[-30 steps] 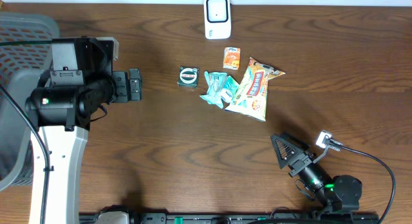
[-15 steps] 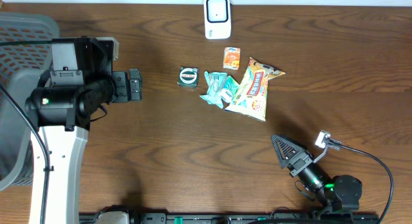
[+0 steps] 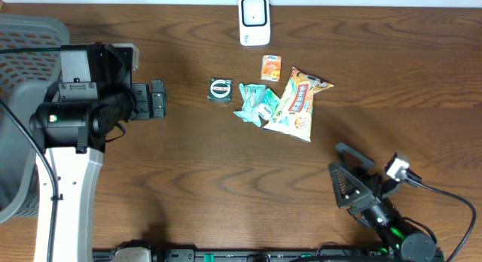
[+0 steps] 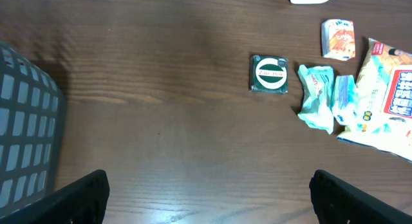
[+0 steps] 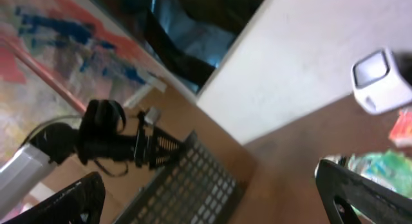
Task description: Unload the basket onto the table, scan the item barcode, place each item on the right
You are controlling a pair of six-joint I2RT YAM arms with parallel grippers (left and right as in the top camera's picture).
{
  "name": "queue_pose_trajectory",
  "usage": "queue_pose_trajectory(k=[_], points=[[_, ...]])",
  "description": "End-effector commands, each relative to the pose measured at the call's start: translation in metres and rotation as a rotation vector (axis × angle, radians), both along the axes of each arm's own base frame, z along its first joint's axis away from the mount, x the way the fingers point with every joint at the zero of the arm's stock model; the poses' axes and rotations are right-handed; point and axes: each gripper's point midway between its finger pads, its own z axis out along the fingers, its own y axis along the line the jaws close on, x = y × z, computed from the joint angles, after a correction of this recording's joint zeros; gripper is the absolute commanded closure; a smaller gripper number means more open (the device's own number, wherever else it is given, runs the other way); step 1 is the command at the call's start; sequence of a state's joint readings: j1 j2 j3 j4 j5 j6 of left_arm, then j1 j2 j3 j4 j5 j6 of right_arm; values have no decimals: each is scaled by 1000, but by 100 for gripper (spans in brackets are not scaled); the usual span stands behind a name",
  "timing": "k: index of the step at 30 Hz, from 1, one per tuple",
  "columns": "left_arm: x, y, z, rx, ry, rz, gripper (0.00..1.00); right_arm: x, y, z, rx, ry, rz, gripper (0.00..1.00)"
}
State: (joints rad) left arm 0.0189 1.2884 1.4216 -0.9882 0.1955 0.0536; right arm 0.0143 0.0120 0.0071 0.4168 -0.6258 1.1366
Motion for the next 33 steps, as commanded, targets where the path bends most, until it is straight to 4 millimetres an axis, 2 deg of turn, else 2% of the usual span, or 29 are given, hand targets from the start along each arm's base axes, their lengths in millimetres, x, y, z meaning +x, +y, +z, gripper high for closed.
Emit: queue_pose_trajectory(k=[1,3,6,11,14,16,20,25,28,33], points=[[1,3,1,13,-4,-2,2,5,-20,23,58,-47,-124,1],[1,3,1,13,-4,-2,2,3,-30,42,77,-85,-187,1],[1,3,1,13,-4,-2,2,-3,-37,76,11,-194,-275,1],[1,3,1,13,-4,-2,2,-7,-34,140,-147,-333,-338,1],[1,3,1,13,-4,-2,2,12,-24,164,-303,-336,-325,1],[1,3,1,13,-4,-2,2,31,-18,167,-404,-289,-301,1],[1,3,1,13,-4,-2,2,83,-15,149,-673,-105,-259,1],[1,3,1,13,-4,-2,2,143,-47,91,-965,306,-266,1],[1,3,1,13,-4,-2,2,167,-52,54,-1016,521,-187,1],[1,3,1,13,-4,-2,2,200,-38,-12,-982,748,-2,1]])
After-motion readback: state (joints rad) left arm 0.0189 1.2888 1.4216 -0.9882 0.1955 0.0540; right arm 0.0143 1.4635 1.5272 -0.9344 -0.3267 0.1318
